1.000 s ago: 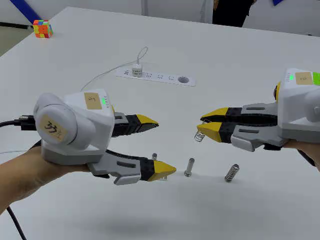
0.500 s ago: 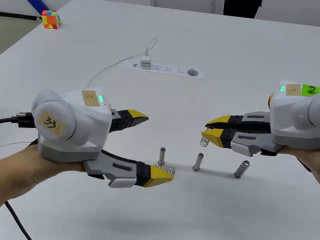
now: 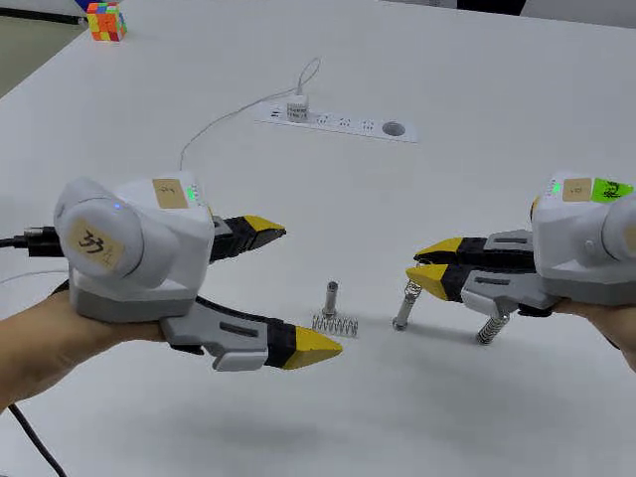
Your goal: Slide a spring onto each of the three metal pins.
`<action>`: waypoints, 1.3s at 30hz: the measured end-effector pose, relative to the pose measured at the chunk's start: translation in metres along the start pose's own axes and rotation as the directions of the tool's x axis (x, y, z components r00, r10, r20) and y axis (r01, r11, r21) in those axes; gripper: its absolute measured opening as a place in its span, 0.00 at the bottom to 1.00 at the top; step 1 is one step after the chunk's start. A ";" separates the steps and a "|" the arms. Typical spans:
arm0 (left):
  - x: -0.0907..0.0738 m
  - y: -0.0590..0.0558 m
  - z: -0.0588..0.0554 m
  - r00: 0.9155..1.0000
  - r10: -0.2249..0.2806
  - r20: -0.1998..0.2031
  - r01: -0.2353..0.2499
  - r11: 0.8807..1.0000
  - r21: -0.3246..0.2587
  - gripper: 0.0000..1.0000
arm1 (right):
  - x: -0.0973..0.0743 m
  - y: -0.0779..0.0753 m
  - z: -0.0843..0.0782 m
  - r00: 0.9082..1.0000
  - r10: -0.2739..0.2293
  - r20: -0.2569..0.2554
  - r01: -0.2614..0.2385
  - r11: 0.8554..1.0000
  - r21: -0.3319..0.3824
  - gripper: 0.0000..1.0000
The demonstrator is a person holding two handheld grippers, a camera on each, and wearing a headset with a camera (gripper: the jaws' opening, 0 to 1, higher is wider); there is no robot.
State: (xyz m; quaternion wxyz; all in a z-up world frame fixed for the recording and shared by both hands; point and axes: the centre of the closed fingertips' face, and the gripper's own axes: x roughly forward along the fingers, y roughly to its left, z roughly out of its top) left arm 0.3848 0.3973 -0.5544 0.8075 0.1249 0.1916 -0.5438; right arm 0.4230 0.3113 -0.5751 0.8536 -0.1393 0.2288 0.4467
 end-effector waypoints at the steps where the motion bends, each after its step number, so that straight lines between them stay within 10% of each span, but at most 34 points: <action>1: 0.000 0.000 0.000 1.000 0.000 0.000 0.000 1.000 -0.001 0.81 | 0.001 0.000 -0.001 1.000 0.000 -0.001 0.000 1.000 -0.001 0.11; 39: 0.001 -0.001 -0.007 1.000 -0.005 -0.022 0.005 1.000 -0.023 0.80 | 0.022 0.006 -0.045 0.993 0.000 -0.119 -0.012 0.994 -0.105 0.11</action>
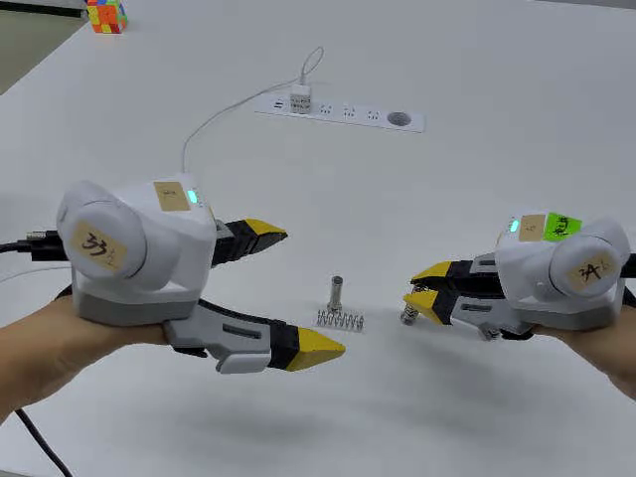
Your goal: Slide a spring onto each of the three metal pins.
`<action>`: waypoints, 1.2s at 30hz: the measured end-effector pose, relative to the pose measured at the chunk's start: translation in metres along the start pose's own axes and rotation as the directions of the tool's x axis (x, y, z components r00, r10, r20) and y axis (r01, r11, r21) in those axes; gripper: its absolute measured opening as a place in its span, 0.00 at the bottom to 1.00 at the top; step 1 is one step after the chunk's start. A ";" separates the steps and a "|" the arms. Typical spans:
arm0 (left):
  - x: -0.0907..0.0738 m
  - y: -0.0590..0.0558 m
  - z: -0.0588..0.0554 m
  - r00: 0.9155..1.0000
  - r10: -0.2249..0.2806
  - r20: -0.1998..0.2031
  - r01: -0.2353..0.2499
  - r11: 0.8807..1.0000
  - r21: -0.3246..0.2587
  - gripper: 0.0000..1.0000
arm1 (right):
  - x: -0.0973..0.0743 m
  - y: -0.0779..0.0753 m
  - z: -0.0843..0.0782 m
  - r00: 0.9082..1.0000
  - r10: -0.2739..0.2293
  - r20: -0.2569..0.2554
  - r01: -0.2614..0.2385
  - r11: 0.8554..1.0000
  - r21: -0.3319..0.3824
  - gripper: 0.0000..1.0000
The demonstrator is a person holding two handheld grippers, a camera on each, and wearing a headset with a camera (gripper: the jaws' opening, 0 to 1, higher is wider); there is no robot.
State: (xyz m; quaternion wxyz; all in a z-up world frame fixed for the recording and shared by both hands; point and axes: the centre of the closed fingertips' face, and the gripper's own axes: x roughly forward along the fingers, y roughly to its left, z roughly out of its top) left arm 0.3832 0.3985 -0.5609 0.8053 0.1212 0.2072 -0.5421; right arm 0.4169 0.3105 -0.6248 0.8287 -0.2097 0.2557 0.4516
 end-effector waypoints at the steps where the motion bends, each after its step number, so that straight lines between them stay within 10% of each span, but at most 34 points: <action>1: 0.000 0.000 0.000 1.000 0.001 -0.001 -0.001 1.000 0.001 0.80 | 0.000 0.000 -0.001 1.000 0.000 -0.003 0.000 1.000 -0.004 0.11; 36: -0.002 -0.001 0.002 1.000 0.006 0.002 -0.006 1.000 -0.004 0.80 | 0.006 -0.001 -0.008 1.000 -0.006 -0.014 0.007 0.999 0.050 0.12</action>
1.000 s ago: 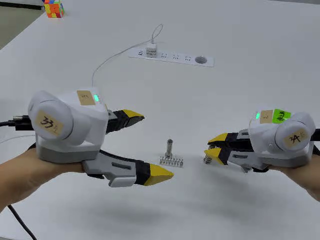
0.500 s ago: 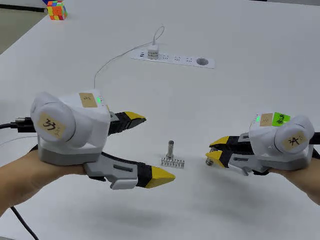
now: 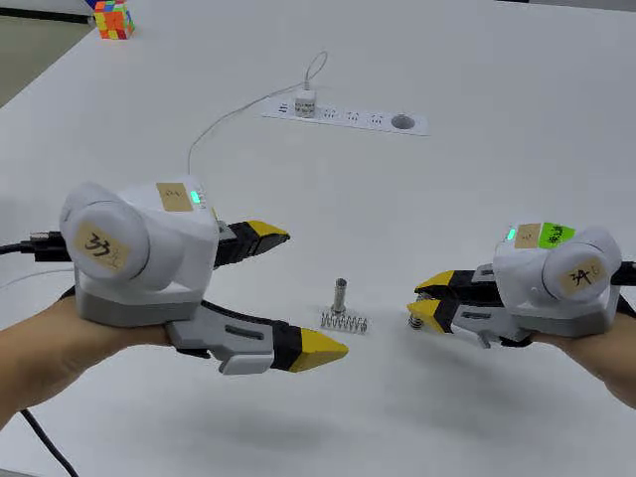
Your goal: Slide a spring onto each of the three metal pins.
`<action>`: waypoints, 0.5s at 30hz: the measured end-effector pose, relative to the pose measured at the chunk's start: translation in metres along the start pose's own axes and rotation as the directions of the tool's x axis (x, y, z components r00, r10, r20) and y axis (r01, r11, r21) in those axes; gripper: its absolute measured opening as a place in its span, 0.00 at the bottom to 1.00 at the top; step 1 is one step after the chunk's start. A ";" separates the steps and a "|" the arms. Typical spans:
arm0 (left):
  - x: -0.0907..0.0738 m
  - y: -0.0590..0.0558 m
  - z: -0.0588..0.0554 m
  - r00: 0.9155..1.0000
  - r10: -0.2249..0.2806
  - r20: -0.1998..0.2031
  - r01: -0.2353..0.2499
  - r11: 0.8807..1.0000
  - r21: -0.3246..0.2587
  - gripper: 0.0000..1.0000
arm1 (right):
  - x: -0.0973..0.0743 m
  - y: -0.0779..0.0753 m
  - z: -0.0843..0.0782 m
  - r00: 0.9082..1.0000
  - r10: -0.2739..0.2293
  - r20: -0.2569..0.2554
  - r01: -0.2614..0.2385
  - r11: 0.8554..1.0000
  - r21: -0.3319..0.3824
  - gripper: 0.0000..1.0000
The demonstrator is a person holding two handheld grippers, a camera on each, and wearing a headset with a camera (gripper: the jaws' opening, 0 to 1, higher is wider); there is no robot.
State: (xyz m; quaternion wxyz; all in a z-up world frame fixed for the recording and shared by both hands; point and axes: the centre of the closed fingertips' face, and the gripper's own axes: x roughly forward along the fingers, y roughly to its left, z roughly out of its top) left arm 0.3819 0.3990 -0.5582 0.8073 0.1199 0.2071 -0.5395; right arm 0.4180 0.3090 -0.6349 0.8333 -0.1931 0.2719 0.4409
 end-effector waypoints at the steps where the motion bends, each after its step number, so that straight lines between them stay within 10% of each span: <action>1: 0.000 0.000 0.000 1.000 0.000 -0.002 0.000 1.000 0.002 0.80 | 0.000 0.000 0.000 1.000 0.000 0.000 0.000 1.000 0.004 0.13; 15: -0.003 0.002 0.004 1.000 0.011 0.014 -0.011 1.000 0.005 0.80 | -0.011 -0.004 0.016 0.999 -0.036 0.033 0.036 0.999 0.002 0.15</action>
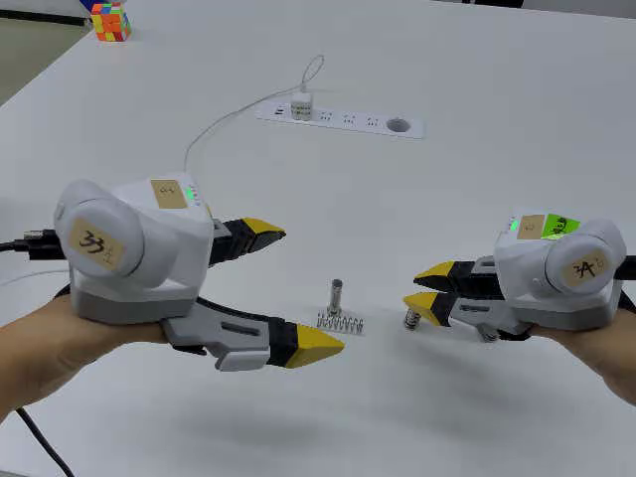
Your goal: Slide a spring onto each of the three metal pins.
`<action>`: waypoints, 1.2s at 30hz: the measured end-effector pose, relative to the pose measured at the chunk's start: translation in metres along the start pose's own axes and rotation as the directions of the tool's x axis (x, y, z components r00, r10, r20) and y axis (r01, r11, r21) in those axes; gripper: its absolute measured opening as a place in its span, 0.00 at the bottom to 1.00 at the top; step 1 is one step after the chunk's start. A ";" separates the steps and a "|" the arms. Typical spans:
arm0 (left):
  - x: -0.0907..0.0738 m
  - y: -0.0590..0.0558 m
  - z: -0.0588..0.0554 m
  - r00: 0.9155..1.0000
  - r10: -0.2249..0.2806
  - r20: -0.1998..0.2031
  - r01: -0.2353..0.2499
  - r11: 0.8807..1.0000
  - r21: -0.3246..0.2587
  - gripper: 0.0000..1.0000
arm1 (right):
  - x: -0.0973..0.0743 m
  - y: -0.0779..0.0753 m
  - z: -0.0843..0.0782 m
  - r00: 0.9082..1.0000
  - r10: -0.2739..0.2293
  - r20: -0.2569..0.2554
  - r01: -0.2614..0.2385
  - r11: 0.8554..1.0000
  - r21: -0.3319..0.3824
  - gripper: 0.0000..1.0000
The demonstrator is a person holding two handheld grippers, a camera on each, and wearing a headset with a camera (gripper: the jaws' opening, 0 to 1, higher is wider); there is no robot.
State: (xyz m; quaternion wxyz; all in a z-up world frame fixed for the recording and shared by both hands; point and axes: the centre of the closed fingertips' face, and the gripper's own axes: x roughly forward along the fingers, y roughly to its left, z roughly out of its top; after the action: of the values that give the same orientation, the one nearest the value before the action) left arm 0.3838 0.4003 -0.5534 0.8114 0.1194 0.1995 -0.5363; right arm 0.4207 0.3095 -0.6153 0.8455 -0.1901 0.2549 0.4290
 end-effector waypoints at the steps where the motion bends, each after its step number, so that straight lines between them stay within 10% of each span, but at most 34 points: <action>1: 0.000 0.000 0.000 1.000 0.001 0.000 -0.001 1.000 0.000 0.80 | 0.000 0.000 0.002 1.000 -0.001 0.004 0.001 1.000 0.000 0.15; 10: -0.001 0.002 0.002 1.000 0.007 0.007 -0.007 1.000 -0.001 0.80 | 0.009 0.032 0.028 0.997 0.059 0.055 -0.060 0.998 0.003 0.15; 17: 0.001 0.002 0.008 1.000 0.005 0.020 -0.005 1.000 0.005 0.80 | 0.030 0.063 0.018 0.994 0.111 -0.013 -0.112 0.991 -0.069 0.15; 36: -0.005 0.007 -0.001 1.000 0.013 0.003 -0.013 1.000 -0.007 0.79 | 0.054 0.055 -0.004 0.992 0.077 -0.101 -0.082 0.996 -0.039 0.16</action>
State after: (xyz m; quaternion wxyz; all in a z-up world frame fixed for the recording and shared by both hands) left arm 0.3880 0.4070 -0.5525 0.8156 0.1170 0.1996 -0.5304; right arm 0.4014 0.3718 -0.6557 0.8097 -0.2190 0.2949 0.4577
